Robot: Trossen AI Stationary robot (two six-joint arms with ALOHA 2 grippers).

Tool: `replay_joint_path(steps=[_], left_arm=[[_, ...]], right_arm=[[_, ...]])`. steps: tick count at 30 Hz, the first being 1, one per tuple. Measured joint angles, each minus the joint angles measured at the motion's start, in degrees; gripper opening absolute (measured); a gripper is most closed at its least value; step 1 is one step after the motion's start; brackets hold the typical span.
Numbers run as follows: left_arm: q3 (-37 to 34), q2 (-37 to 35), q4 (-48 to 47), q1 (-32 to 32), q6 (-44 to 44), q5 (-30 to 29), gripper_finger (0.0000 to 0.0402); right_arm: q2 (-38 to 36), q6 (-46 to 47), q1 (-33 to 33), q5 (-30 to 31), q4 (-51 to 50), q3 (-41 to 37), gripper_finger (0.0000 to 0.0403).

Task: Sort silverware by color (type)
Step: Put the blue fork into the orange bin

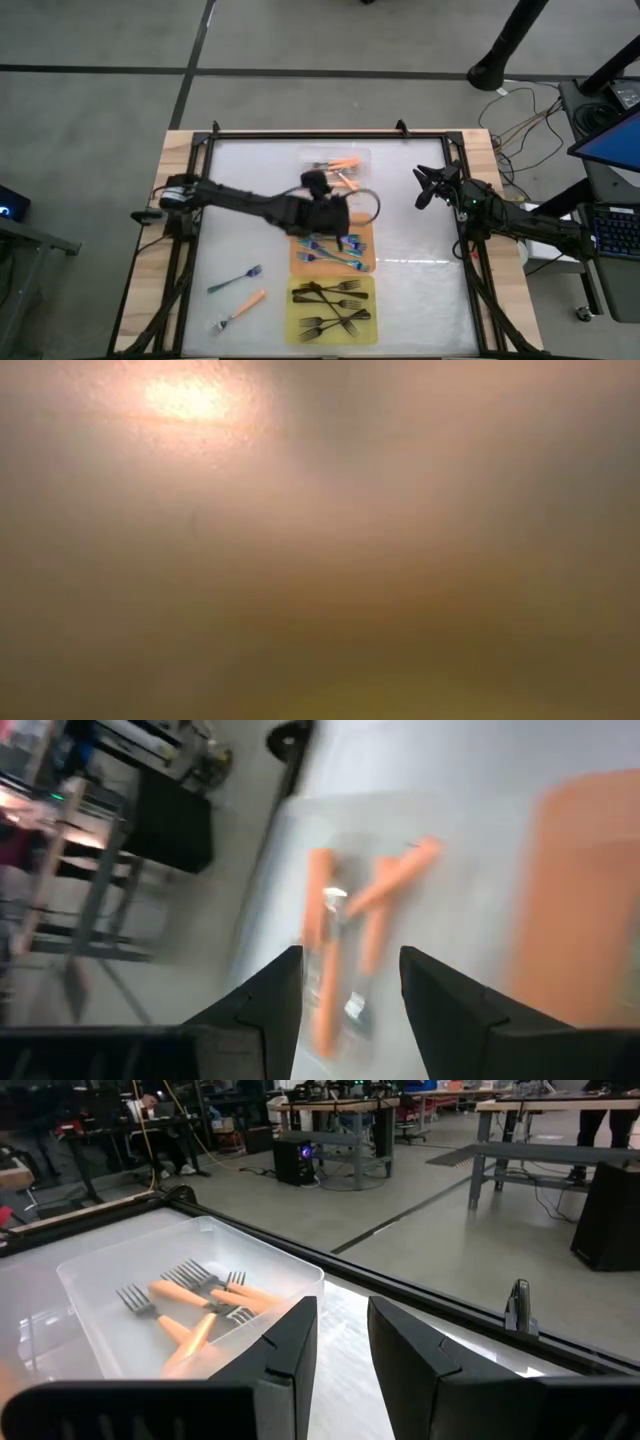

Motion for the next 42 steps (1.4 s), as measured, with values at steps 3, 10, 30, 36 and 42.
replay_joint_path(steps=[3,10,30,36,42], left_arm=[[0.0,-1.7,-7.3,-4.2,-9.8,2.7,0.0149],[-0.1,-4.5,-25.6,-12.0,-37.6,20.2,0.0149],[-8.0,-7.0,-36.4,-23.6,-76.4,44.8,0.0149],[-17.2,-12.1,-32.1,-23.6,-81.8,47.3,0.0149],[-29.9,-17.8,-20.0,-23.6,-83.6,49.8,0.0149]], right_arm=[[0.0,0.0,0.0,0.0,0.0,0.0,0.0084],[0.0,0.0,0.0,0.0,0.0,0.0,0.0084],[0.0,0.0,0.0,0.0,0.0,0.0,0.0084],[0.0,0.0,0.0,0.0,0.0,0.0,0.0084],[0.0,0.0,0.0,0.0,0.0,0.0,0.0084]])
